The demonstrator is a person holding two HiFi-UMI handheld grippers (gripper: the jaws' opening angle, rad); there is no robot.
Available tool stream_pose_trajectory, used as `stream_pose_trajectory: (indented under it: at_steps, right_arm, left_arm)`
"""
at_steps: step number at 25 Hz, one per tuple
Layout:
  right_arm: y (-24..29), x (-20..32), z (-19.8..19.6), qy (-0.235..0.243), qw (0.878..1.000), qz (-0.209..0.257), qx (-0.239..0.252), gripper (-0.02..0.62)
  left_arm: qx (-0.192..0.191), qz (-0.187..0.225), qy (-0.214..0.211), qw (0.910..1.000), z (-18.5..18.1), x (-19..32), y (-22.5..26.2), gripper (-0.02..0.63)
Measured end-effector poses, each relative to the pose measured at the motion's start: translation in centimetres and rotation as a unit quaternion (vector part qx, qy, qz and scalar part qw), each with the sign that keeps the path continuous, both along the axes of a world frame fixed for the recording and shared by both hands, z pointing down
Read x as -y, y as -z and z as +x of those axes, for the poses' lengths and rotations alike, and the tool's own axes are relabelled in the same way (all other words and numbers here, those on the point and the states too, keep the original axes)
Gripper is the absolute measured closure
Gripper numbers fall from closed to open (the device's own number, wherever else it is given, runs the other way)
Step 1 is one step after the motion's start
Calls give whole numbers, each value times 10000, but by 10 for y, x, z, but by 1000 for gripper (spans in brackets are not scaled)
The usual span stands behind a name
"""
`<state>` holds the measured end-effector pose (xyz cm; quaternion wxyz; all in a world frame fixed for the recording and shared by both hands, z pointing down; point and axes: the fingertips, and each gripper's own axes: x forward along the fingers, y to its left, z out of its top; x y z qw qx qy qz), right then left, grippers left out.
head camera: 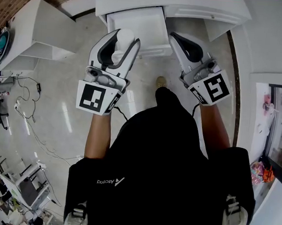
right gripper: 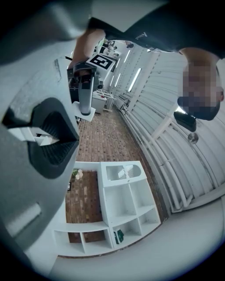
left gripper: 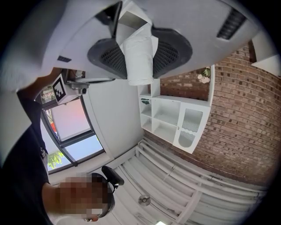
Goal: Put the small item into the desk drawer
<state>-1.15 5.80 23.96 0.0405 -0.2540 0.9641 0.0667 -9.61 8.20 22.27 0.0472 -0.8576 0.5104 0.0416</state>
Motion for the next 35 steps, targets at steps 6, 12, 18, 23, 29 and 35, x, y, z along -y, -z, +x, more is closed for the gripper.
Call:
stream_pose_trajectory:
  at_steps: [6,12,18,23,29,35]
  right_arm:
    - [-4,61,3,171,9998,-47,26,595]
    - [-11,114,5,331,9994,-115,35,595]
    - [-24,161,2,495,9986,-188,-24,595]
    - [-36,196,-2,603,9977,-289,-88,595]
    - [-47,222,-16,585,9972,-448,-137,595]
    - [-57,237,-23,451,9970,-571,-250,595]
  left_arm:
    - [145,-167,117,9997,4,56,-9,428]
    - [270,-360,239,9987,5,108,-22,428]
    - [375,-571,286,9973,10,156,-40,428]
    - [406,-759,301,9958,11,191,-56,428]
    - [634,-1266,201,9897,-2,217,-92,428]
    - [774,-1670,-6,9829,-6,238,-127,428]
